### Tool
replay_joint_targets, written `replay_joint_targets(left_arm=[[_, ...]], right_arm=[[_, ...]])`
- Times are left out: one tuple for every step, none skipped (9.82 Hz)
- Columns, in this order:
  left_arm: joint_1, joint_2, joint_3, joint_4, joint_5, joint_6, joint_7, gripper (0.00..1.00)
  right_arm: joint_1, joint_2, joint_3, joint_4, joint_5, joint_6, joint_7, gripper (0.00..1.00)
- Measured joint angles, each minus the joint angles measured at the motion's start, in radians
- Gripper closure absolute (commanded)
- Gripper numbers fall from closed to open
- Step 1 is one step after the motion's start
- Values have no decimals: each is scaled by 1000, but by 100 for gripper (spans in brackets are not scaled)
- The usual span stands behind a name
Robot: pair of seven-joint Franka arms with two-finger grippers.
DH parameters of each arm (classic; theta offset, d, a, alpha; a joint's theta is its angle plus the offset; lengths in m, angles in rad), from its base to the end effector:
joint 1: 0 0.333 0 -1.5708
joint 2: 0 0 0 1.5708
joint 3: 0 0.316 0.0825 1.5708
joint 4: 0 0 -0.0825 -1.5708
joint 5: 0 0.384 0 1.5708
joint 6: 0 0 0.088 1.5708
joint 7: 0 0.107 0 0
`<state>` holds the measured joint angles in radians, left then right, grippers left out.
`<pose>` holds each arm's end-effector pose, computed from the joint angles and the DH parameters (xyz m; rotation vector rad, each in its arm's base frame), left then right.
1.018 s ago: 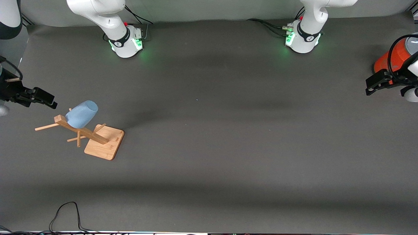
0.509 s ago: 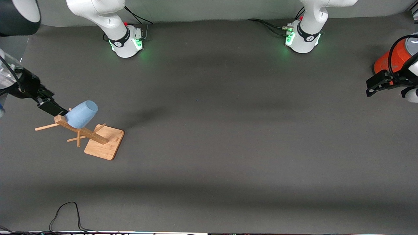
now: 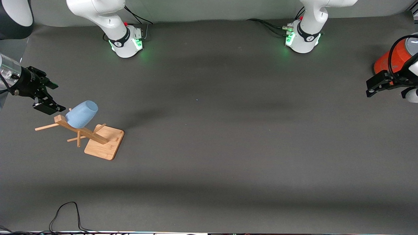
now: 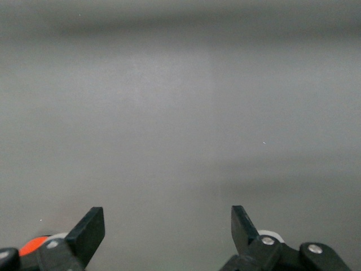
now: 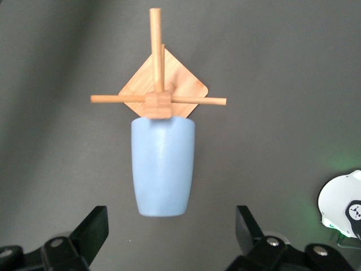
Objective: Rotate and upright cup with both arms
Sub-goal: 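Lower the right gripper and close it around the blue cup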
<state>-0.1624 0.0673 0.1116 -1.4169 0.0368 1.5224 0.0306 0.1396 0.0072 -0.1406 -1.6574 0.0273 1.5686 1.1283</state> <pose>0.5702 -0.0275 0.6549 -3.0948 0.1228 -0.0605 0.5521 0.0026 0.5797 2.6254 -1.6654 -0.1480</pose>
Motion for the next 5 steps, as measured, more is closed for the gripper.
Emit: replay_joint_targets(left_arm=[[-1,0,0,0,0,21,0,0],[-1,0,-1,0,0,42,1,0],[-2,0,-1,0,0,57,1,0],[-3,0,-2,0,0,61,1,0],[-3,0,-2,0,0,61,1,0]], right_arm=[[0,3,-1,-17,1,19,0,0],[1,8,0,-45,3,63,0,0],[2,13,0,-85,5,115,0,0],[4,17,0,-122,7,164,0,0],[5,22,1,-147,9,205,0,0]])
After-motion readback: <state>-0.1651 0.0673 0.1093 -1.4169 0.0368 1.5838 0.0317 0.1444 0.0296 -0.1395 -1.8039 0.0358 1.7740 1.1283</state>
